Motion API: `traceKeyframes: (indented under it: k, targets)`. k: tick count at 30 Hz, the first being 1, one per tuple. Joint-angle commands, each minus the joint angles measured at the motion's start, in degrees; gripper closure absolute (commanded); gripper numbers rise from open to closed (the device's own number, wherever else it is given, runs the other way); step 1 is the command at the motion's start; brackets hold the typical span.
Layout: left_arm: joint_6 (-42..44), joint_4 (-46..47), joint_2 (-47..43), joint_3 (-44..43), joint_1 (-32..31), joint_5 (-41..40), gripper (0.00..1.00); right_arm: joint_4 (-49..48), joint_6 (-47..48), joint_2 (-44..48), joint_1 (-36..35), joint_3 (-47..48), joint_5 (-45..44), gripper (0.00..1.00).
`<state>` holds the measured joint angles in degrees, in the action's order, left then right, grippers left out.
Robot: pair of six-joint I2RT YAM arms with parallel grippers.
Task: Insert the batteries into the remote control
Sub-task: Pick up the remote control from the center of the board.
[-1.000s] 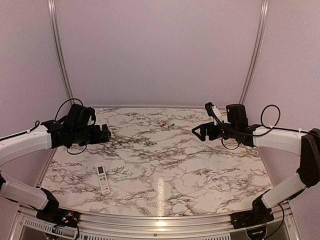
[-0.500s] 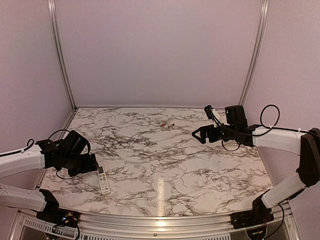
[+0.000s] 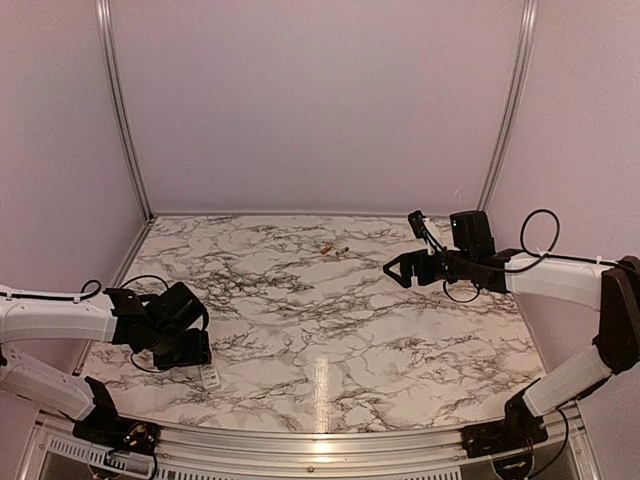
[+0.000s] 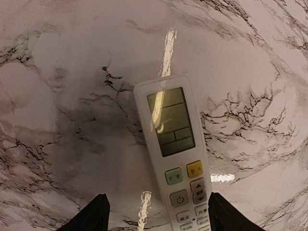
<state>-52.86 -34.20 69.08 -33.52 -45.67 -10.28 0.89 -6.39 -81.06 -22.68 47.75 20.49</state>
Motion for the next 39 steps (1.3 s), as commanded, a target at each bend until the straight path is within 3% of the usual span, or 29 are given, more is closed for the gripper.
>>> traceKeyframes:
  k: [1, 10, 16, 29, 36, 39]
  targets:
    - [-2.6, 0.9, 3.9, -2.8, -2.5, -2.3, 0.28, -0.4, -0.2, 0.5, -0.7, 0.1, 0.3, 0.01]
    - [-3.0, 2.5, 10.7, -6.0, -5.3, -2.3, 0.40, -0.4, 0.2, -0.3, -0.7, 0.2, 0.4, 0.01]
    - [-1.6, 2.7, 13.8, -8.0, -6.3, -2.9, 0.58, -0.4, 0.1, -0.7, -0.7, 0.1, 0.6, 0.01]
    - [10.5, 7.0, 21.7, -16.9, -9.2, -2.5, 0.85, -2.6, -1.4, -1.3, -0.7, -0.6, 5.0, 0.01]
    - [26.1, 17.8, 18.7, -20.2, -9.9, 7.3, 0.84, -5.5, -5.1, -1.7, -0.7, -3.0, 12.4, 0.01]
    - [31.1, 23.4, 16.7, -20.1, -10.4, 15.7, 0.81, -7.3, -6.9, -1.9, -1.5, -3.2, 18.1, 0.03]
